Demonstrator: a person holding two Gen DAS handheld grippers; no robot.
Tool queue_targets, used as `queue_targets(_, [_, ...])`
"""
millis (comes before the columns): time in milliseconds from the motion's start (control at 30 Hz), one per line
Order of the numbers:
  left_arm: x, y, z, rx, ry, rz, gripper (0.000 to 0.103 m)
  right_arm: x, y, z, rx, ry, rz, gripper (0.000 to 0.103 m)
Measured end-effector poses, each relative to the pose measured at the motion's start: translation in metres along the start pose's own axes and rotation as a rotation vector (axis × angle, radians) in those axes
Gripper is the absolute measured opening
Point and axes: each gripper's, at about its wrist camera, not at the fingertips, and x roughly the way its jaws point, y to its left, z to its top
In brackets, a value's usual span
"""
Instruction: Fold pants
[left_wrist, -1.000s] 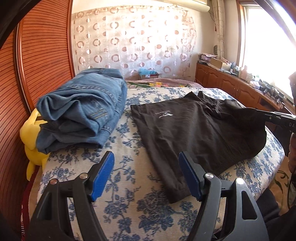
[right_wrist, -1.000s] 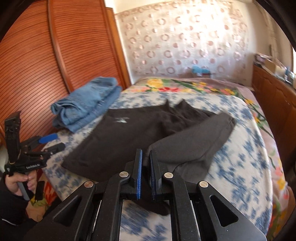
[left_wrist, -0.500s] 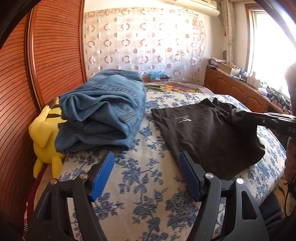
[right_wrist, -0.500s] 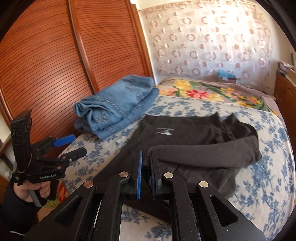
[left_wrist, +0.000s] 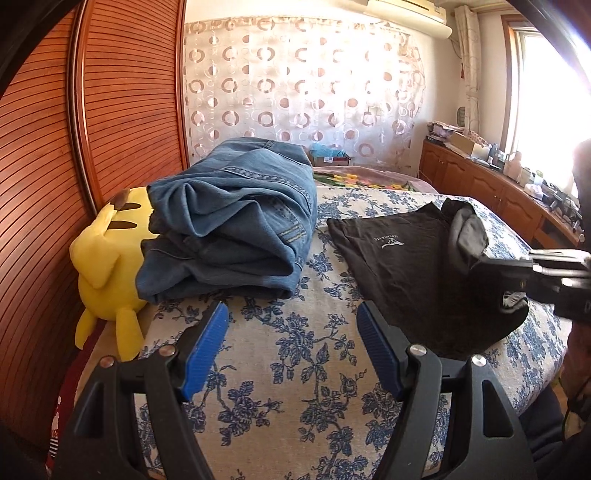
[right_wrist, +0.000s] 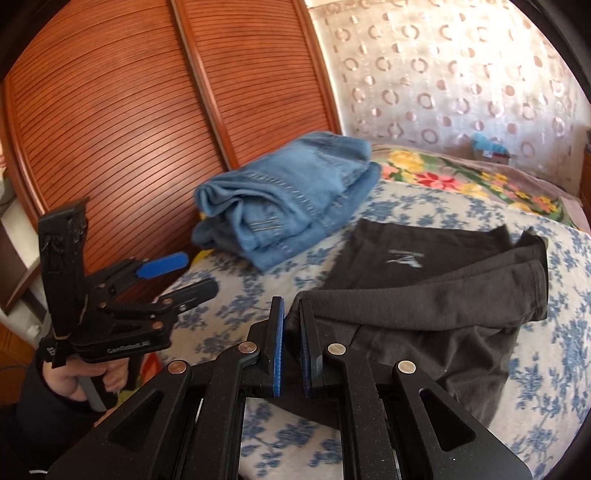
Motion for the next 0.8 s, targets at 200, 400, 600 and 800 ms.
queue_targets(200, [0.000,0.008,-0.003,-0.016,0.005,0.014,0.072,0.018,0.010,-0.008,-0.007,0.041,0.032,0.005])
queue_targets(400, [0.002,0.008,-0.005,-0.018,0.011,0.009,0.072,0.035,0.001,-0.018,0.031,0.109,0.044,0.019])
queue_targets(600, [0.004,-0.004,-0.006,0.003,0.019,-0.015,0.072,0.011,-0.010,-0.019,0.024,0.072,0.026,0.034])
queue_targets(800, [0.010,-0.024,-0.006,0.031,0.033,-0.054,0.072,-0.018,-0.035,-0.026,-0.006,0.034,-0.091,0.039])
